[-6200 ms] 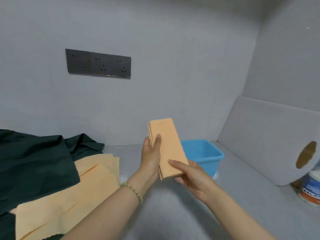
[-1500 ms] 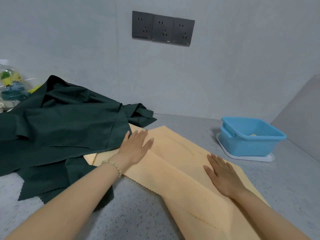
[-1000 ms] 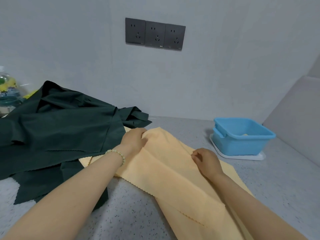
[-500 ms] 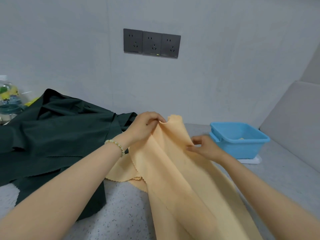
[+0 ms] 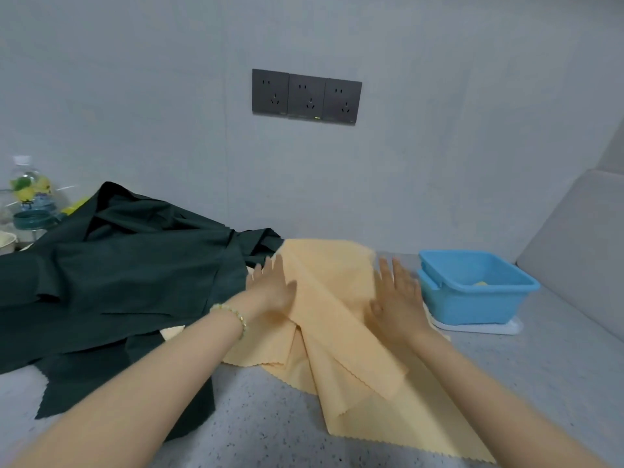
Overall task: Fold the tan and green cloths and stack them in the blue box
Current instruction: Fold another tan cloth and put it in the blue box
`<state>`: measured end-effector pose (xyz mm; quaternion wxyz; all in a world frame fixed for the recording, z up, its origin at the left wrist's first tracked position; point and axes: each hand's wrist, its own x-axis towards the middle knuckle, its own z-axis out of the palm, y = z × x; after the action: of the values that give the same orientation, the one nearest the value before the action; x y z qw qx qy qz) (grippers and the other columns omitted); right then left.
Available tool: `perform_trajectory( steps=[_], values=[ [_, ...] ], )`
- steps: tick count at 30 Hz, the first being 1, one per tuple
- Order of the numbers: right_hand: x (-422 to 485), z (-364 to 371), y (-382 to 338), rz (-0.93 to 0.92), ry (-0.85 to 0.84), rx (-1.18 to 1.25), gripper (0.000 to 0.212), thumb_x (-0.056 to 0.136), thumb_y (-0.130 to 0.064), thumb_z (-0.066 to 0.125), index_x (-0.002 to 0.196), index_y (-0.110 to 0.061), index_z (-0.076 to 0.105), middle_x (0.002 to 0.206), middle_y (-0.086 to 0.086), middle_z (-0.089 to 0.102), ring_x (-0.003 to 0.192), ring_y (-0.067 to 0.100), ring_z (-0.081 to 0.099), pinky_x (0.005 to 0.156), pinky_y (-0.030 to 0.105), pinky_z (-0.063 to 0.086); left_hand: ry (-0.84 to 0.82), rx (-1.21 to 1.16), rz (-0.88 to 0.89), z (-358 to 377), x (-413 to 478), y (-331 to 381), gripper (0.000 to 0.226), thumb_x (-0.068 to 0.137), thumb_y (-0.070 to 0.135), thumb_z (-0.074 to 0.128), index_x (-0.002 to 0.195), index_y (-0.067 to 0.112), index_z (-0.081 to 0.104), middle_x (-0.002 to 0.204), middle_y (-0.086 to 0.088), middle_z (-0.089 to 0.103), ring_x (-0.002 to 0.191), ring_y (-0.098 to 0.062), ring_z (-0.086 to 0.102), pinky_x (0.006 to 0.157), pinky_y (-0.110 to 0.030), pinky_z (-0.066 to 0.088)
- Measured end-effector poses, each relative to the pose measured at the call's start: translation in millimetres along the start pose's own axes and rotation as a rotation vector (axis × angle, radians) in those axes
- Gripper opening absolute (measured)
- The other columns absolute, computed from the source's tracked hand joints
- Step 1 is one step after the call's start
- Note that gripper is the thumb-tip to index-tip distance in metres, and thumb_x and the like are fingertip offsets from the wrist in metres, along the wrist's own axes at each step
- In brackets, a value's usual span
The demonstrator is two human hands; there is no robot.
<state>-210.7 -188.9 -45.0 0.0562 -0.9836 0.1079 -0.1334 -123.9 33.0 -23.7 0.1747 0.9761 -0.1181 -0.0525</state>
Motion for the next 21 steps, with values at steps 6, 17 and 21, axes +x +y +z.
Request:
perform_trajectory(
  steps=[6, 17, 21],
  values=[
    [-18.3, 39.3, 2.1, 0.005, -0.347, 0.233, 0.059, 0.099, -0.053, 0.023, 0.151, -0.027, 0.016, 0.160, -0.001, 0.009, 0.147, 0.020, 0.001, 0.118, 0.040, 0.002, -0.141, -0.003, 0.046, 40.7, -14.6, 1.2, 0.074, 0.098, 0.056, 0.022, 0.151, 0.020, -0.015, 0.160, -0.008, -0.012, 0.147, -0.029, -0.009, 0.118, -0.044, -0.004],
    [-30.8, -19.1, -43.3, 0.008, -0.209, 0.981, 0.026, 0.095, -0.021, 0.054, 0.071, -0.012, 0.049, 0.065, -0.001, 0.046, 0.058, 0.010, 0.044, 0.048, 0.015, 0.032, -0.054, -0.359, -0.189, 23.5, -14.3, 7.3, 0.072, 0.097, 0.057, 0.021, 0.151, 0.024, -0.014, 0.154, -0.022, 0.019, 0.144, -0.037, 0.009, 0.115, -0.044, 0.012],
    [-45.6, -42.4, -64.1, -0.116, -0.459, 1.272, 0.015, 0.098, -0.018, 0.049, 0.087, -0.008, 0.056, 0.082, 0.004, 0.058, 0.076, 0.013, 0.055, 0.067, 0.018, 0.043, 0.045, -0.889, -0.277, -2.5, -7.3, -0.3, 0.073, 0.097, 0.044, 0.044, 0.152, 0.013, 0.006, 0.144, -0.014, 0.039, 0.126, -0.032, 0.046, 0.105, -0.044, 0.039]
  ],
)
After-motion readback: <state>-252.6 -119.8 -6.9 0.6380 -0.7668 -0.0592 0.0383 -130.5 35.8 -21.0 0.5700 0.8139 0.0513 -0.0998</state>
